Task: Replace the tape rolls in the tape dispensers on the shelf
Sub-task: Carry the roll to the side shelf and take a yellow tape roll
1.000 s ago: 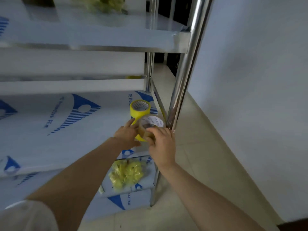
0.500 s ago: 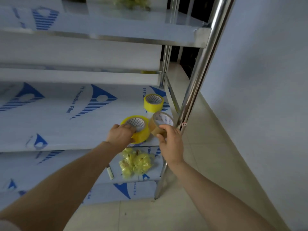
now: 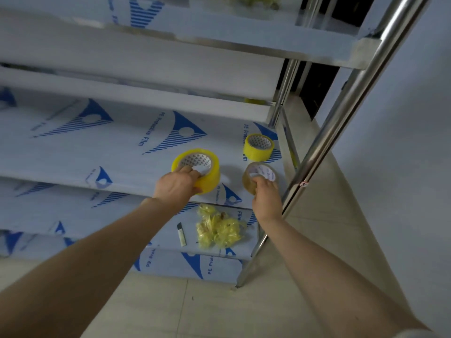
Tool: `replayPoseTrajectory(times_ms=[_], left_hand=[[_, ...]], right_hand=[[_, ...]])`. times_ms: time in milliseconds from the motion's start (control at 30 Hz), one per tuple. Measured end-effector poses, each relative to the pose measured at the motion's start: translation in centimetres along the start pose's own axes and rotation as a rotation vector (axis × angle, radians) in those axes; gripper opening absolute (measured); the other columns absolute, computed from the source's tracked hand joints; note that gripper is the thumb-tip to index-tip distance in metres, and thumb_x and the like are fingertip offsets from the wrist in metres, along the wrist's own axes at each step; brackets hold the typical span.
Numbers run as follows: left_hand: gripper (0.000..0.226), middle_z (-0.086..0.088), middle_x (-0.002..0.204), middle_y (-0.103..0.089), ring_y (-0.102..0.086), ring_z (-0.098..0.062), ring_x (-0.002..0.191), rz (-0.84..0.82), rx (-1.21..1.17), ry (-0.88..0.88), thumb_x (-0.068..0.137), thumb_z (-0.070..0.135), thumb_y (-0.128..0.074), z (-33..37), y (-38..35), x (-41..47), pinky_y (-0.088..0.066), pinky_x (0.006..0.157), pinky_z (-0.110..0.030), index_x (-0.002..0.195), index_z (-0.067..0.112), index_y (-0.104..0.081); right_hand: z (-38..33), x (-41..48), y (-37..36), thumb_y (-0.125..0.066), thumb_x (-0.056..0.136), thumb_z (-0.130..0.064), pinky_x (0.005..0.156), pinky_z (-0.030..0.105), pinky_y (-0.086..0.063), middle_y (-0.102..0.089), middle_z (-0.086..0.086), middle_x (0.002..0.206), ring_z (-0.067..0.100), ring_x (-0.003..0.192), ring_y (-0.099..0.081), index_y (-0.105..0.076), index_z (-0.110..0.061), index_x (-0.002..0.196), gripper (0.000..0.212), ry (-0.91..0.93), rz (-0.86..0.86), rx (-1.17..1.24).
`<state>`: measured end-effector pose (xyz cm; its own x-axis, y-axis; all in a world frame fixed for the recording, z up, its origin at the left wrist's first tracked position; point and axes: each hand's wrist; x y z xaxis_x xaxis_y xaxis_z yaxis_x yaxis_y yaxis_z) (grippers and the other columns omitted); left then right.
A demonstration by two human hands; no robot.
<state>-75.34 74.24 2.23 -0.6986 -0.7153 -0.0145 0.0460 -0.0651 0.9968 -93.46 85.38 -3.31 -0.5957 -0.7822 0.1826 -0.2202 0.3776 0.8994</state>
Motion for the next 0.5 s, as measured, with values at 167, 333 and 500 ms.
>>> replayPoseTrajectory(times_ms=[167, 333, 500], left_hand=[[0.045, -0.005, 0.138, -0.046, -0.047, -0.026, 0.126, -0.004, 0.044, 0.016, 0.095, 0.037, -0.048, 0.8, 0.1, -0.2, -0.046, 0.093, -0.039, 0.137, 0.02, -0.043], [0.044, -0.004, 0.136, -0.048, -0.047, -0.025, 0.126, -0.002, 0.056, 0.008, 0.094, 0.035, -0.049, 2.0, -0.1, 0.1, -0.046, 0.094, -0.039, 0.135, 0.019, -0.045], [0.043, -0.002, 0.135, -0.048, -0.047, -0.023, 0.126, 0.021, 0.047, 0.001, 0.094, 0.036, -0.05, 2.8, -0.2, 0.6, -0.046, 0.094, -0.037, 0.133, 0.02, -0.046]], right_hand=[[1.1, 1.1, -1.0, -0.047, 0.085, 0.006, 0.109, 0.034, -0.029, -0.045, 0.018, 0.138, 0.031, 0.134, -0.032, -0.042, -0.005, 0.133, 0.049, 0.004, -0.039, -0.051], [2.2, 1.7, -1.3, -0.045, 0.09, 0.0, 0.111, 0.037, -0.029, -0.04, 0.019, 0.141, 0.032, 0.135, -0.028, -0.036, -0.004, 0.136, 0.047, 0.013, -0.161, -0.158], [1.7, 1.6, 0.3, -0.059, 0.083, -0.008, 0.11, 0.034, -0.028, -0.038, 0.008, 0.144, 0.027, 0.136, -0.027, -0.037, -0.011, 0.137, 0.058, 0.163, -0.015, -0.159]])
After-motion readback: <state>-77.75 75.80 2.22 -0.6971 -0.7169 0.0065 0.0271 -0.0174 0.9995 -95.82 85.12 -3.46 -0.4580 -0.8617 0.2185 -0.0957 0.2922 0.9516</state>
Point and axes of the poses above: each hand's wrist, its own x-axis towards the middle knuckle, its own y-axis out of the back of the hand, z = x × y
